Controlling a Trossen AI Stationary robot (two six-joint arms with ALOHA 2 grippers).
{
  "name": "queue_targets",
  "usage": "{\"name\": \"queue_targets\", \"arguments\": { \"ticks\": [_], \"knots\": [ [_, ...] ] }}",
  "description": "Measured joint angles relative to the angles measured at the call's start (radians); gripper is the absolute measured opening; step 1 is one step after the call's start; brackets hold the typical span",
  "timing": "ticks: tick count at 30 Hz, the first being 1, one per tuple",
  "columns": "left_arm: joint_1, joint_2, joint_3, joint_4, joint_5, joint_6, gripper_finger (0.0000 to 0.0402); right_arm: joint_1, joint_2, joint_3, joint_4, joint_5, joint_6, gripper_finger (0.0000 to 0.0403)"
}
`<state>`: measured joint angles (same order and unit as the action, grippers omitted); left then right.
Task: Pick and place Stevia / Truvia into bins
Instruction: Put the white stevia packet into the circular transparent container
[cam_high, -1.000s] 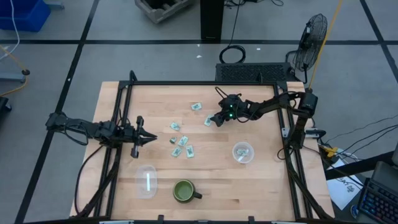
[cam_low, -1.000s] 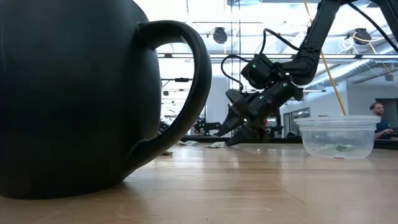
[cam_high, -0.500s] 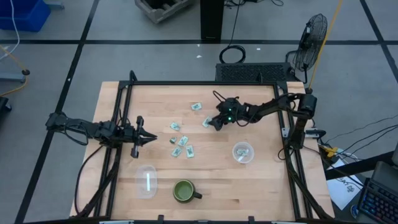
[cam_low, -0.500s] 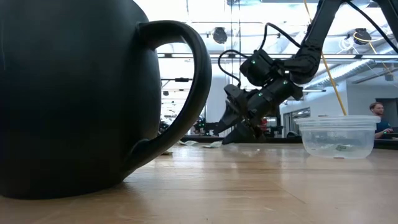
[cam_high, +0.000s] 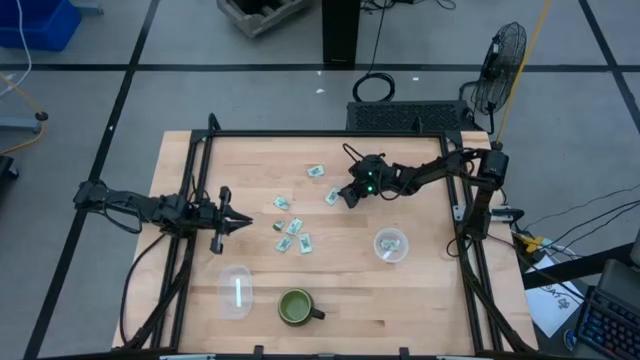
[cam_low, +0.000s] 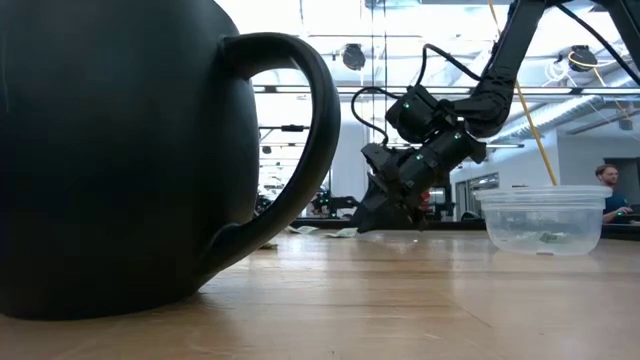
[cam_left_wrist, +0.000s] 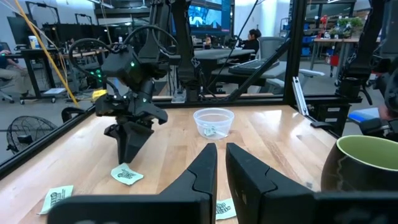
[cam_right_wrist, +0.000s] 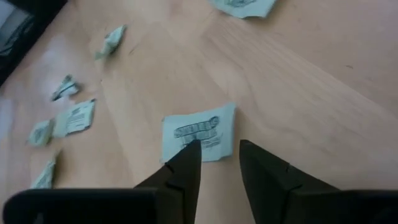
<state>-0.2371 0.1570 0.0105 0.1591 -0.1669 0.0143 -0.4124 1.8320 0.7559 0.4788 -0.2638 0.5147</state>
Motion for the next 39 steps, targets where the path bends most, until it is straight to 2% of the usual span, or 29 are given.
{"name": "queue_targets", "arguments": {
  "ticks": [4, 7, 11, 18, 29, 34, 39],
  "knots": [
    [0.000, 0.000, 0.000, 0.000, 0.000, 0.000, 0.0042, 0.008, 0.000, 0.000, 0.004, -0.036, -0.004, 0.0125],
    [0.000, 0.000, 0.000, 0.000, 0.000, 0.000, 0.0042, 0.010, 0.000, 0.000, 0.010, -0.055, -0.002, 0.0123],
    [0.000, 0.000, 0.000, 0.000, 0.000, 0.000, 0.0042, 0.009, 0.000, 0.000, 0.004, -0.053, -0.002, 0.0093],
    [0.000, 0.000, 0.000, 0.000, 0.000, 0.000, 0.0042, 0.009, 0.000, 0.000, 0.003, -0.056, -0.028, 0.0007],
    [0.000, 0.000, 0.000, 0.000, 0.000, 0.000, 0.0042, 0.019, 0.000, 0.000, 0.034, -0.084, -0.022, 0.0001],
    [0.000, 0.000, 0.000, 0.000, 0.000, 0.000, 0.0042, 0.024, -0.001, 0.000, 0.015, -0.053, -0.021, 0.0023],
    [0.000, 0.000, 0.000, 0.000, 0.000, 0.000, 0.0042, 0.039, -0.001, 0.000, 0.026, -0.025, -0.023, 0.0097]
  ]
}}
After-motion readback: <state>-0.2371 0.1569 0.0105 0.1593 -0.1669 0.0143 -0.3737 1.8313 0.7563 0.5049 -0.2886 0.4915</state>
